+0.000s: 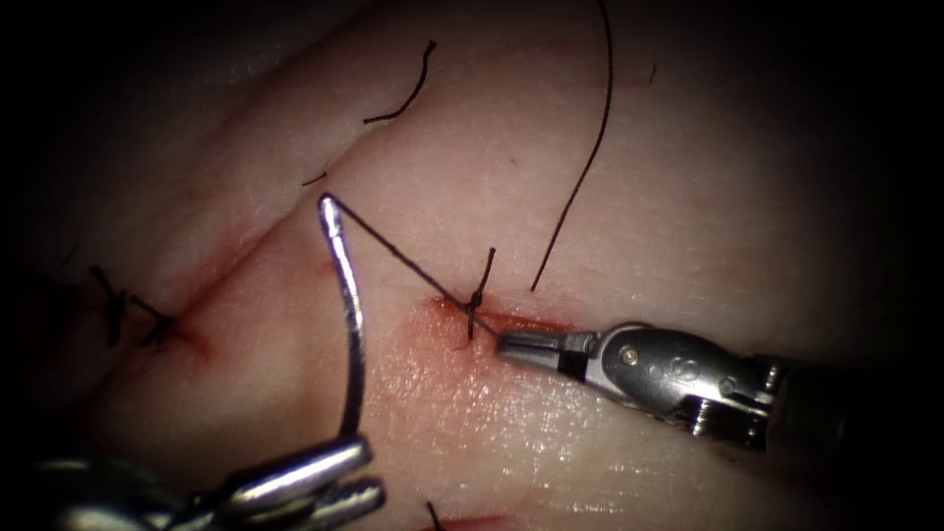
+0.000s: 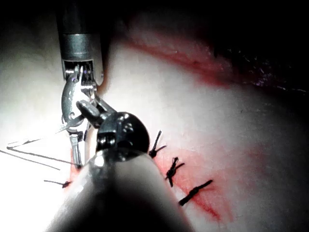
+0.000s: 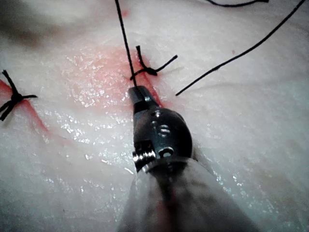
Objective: Wound Closure
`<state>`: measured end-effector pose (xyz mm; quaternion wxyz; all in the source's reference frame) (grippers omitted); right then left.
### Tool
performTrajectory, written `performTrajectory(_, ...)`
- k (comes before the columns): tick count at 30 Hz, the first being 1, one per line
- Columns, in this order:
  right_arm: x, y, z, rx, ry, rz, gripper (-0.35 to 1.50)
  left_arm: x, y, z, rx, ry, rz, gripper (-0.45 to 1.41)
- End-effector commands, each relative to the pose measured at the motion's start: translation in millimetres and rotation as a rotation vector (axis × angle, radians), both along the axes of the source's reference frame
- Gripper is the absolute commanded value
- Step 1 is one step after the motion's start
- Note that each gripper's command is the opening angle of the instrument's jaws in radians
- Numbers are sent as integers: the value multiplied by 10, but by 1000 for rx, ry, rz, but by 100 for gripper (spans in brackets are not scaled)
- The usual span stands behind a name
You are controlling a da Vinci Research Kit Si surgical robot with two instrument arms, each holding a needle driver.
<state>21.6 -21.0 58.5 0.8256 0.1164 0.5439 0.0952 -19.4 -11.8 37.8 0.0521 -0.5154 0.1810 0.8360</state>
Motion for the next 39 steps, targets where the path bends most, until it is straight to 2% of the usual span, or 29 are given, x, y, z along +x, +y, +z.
performTrajectory(1,7,-4,-8,4,6,-2,-35,-4,1,11,-1,-9,-2,-45)
performTrajectory(10,20,-30,-74,31,17,-3,-35,31,8,79,-7,-38,-36,-45)
performTrajectory(16,33,-45,-96,32,17,-1,-35,50,1,114,-4,-28,-79,-45)
performTrajectory(21,42,-55,-111,39,28,-14,-35,61,-2,129,-27,-17,-117,-45)
performTrajectory(25,47,-55,-114,7,35,-18,-35,78,2,140,-49,-3,-184,-45)
performTrajectory(26,48,-51,-113,-7,39,-20,-28,86,5,143,-54,14,-222,-45)
performTrajectory(28,47,-46,-110,-40,54,-13,29,102,9,146,-61,37,-286,-45)
performTrajectory(29,45,-42,-109,-69,56,-5,71,113,11,148,-64,46,-321,-45)
performTrajectory(30,43,-38,-108,-91,54,2,94,122,13,149,-71,56,-344,-45)
performTrajectory(32,37,-31,-108,-146,36,30,121,140,15,150,-74,70,-391,-45)
performTrajectory(33,34,-28,-108,-174,27,39,128,146,15,150,-76,73,-404,-45)
performTrajectory(36,25,-19,-110,-233,-2,52,130,155,16,150,-81,86,-421,-45)
performTrajectory(39,19,-13,-109,-294,-44,52,128,150,14,150,-88,85,-420,-45)
